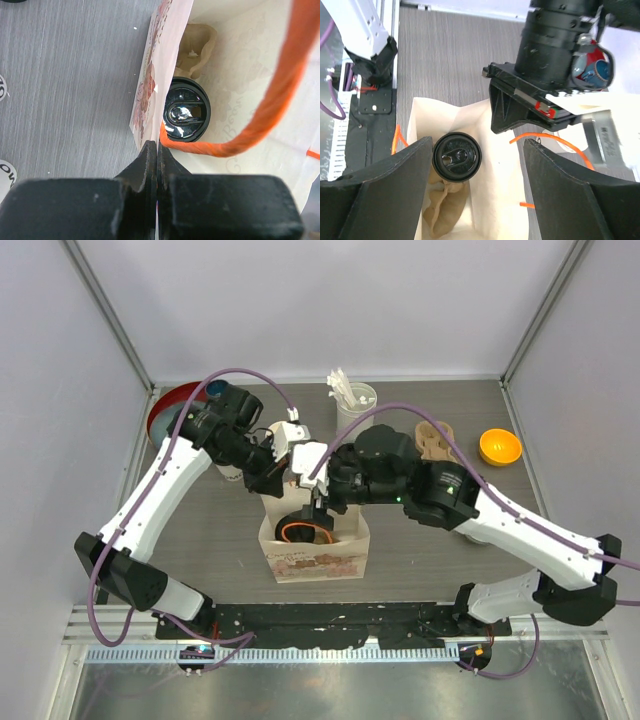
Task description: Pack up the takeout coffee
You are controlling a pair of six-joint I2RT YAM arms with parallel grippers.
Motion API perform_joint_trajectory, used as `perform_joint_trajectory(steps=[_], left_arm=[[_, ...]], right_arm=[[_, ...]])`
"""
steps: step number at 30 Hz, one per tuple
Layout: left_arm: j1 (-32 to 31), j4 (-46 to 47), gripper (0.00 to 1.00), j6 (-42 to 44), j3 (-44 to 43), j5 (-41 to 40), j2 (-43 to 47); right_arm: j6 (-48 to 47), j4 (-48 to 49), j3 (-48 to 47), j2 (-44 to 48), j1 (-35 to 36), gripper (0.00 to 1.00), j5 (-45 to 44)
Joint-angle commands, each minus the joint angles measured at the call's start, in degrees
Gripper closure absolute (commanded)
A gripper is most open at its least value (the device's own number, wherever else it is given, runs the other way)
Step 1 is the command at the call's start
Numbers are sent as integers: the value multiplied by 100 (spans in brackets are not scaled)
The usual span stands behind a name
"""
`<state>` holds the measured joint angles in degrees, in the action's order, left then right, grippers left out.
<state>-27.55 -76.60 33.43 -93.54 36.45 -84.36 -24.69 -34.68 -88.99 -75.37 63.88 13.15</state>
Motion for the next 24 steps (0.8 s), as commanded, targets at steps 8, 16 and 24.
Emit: perform_joint_trajectory(steps=[8, 16, 24], left_arm=[[-40, -901, 100, -47, -244, -32, 51], [-40, -883, 98, -47, -288, -59, -2], [-49, -875, 98, -65, -297, -85, 42]], right_arm=[[860, 1041, 277, 989, -139, 21, -354], [1535, 1296, 373, 1165, -366, 21, -2903], [2433, 1174, 619, 1201, -1929, 21, -4137]])
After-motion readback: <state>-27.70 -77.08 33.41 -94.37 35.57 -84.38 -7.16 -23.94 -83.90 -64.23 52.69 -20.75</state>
